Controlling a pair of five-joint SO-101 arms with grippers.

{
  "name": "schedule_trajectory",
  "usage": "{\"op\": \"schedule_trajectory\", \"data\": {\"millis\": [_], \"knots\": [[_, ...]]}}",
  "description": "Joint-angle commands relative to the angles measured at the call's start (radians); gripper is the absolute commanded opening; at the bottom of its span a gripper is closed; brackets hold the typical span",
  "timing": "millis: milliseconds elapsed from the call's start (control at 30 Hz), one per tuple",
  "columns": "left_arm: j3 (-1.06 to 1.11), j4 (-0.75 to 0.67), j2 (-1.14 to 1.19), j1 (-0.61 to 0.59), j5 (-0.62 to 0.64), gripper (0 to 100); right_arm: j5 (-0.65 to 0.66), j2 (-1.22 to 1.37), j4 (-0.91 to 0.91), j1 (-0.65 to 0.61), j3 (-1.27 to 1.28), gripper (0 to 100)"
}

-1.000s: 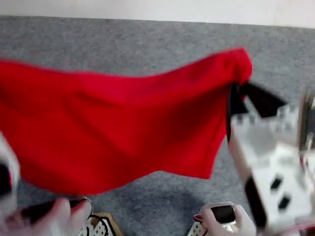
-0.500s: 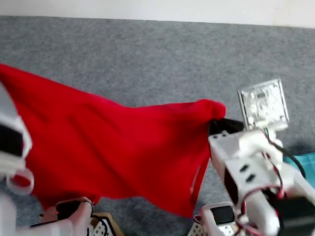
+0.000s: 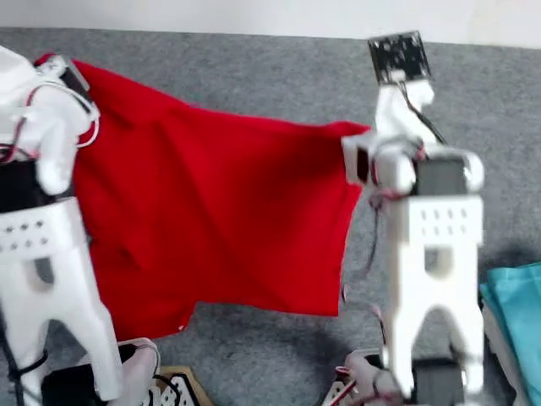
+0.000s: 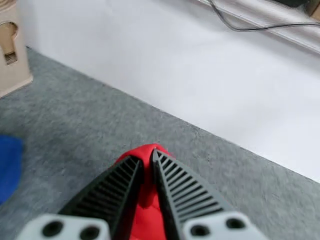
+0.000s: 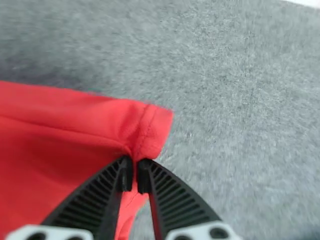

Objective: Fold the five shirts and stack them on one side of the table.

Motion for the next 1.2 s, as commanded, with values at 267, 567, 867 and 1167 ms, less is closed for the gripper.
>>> {"op": "schedule_trajectory", "data": {"millis": [267, 567, 867, 1167], "knots": [[0.561, -0.822, 0.005, 0.085, -0.006, 1, 0.011, 0.518, -0.710, 0.076, -0.012, 0.6], [0.496, -1.033, 0.317, 0.079, -0.006, 1, 0.006, 0.696, -0.983, 0.076, -0.018, 6.6], [0.317, -1.031, 0.564, 0.077, -0.006, 1, 0.006, 0.725, -0.986, 0.076, -0.018, 19.5], [0.259, -1.031, 0.639, 0.079, -0.006, 1, 0.005, 0.725, -0.980, 0.035, -0.019, 11.6]]}}
